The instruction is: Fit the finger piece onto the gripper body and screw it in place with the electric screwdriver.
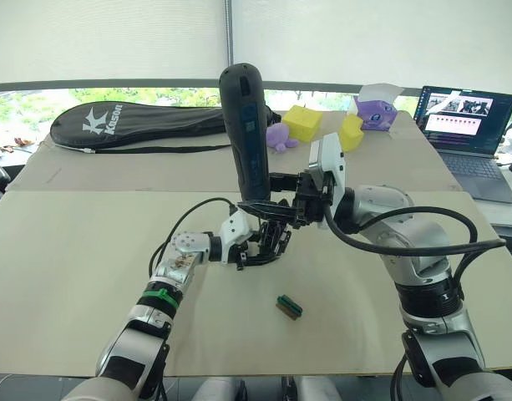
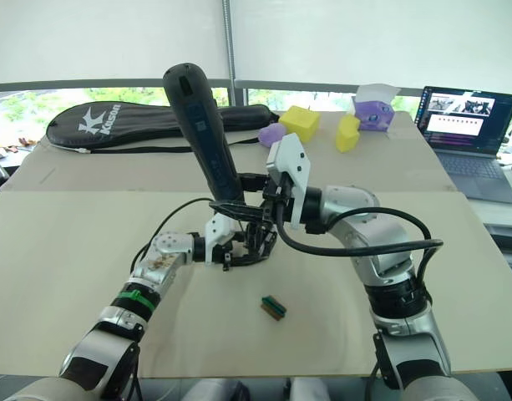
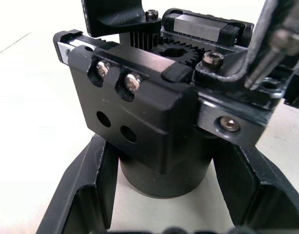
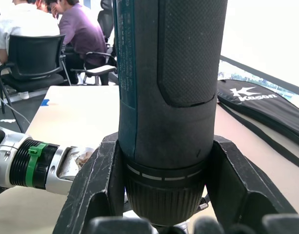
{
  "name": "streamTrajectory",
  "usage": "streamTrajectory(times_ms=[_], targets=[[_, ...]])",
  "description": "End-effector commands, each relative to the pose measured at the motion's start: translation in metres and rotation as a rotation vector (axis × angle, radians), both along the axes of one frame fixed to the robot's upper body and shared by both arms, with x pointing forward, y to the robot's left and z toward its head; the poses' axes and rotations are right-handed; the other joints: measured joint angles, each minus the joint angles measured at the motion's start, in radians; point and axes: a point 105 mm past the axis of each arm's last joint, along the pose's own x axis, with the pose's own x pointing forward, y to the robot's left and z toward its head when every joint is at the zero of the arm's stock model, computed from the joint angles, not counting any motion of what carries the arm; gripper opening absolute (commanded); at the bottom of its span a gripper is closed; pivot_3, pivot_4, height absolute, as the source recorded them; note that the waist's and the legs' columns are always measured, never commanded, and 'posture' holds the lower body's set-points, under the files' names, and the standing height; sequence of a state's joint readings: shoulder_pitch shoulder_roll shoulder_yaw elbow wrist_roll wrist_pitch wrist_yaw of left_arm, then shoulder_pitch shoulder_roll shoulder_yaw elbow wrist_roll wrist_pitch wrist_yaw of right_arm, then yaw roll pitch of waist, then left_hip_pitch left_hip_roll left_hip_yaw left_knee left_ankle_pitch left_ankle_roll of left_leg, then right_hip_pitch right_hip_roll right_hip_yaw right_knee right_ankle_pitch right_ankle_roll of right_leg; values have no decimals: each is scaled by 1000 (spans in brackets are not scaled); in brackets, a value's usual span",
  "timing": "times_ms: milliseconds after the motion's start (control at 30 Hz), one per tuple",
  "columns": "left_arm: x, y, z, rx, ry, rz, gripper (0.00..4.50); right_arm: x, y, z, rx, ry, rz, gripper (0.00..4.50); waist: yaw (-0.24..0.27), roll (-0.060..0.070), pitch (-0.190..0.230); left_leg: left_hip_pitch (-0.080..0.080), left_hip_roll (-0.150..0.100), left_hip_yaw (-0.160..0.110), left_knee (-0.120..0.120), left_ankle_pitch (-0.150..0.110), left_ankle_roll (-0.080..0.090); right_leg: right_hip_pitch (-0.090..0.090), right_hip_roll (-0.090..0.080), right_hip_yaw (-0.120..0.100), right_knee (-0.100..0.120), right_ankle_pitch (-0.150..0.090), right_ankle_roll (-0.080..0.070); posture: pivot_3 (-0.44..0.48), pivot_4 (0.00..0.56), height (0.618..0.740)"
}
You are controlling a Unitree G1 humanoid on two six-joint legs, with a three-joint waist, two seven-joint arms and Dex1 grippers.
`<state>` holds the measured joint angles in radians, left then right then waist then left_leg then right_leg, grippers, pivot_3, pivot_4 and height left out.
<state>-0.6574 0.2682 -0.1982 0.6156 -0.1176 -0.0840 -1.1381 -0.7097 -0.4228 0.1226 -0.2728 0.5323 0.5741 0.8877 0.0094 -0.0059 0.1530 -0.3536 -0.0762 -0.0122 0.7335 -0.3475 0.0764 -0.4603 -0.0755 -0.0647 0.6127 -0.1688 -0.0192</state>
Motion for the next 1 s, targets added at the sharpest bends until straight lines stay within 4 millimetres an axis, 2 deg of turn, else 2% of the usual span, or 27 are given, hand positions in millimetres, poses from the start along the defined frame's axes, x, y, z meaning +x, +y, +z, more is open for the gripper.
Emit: streamTrajectory(times_ms=[33, 533, 1000], targets=[[-2, -4, 6, 1, -23, -32, 2303, -9, -3, 24, 39, -85, 17, 1918, 0, 0, 0, 0, 0, 0, 0, 0, 0, 0, 0, 0, 0, 0, 0, 0, 150, 740], [-3, -4, 6, -1, -24, -33, 2303, -9, -3, 23, 35, -87, 18, 1918, 0, 0, 0, 0, 0, 0, 0, 0, 0, 0, 0, 0, 0, 0, 0, 0, 150, 740], [-4, -3, 5, 3, -25, -32, 2303, -13, -2, 38, 104, -33, 12, 1918, 0, 0, 0, 0, 0, 0, 0, 0, 0, 0, 0, 0, 0, 0, 0, 0, 150, 740]])
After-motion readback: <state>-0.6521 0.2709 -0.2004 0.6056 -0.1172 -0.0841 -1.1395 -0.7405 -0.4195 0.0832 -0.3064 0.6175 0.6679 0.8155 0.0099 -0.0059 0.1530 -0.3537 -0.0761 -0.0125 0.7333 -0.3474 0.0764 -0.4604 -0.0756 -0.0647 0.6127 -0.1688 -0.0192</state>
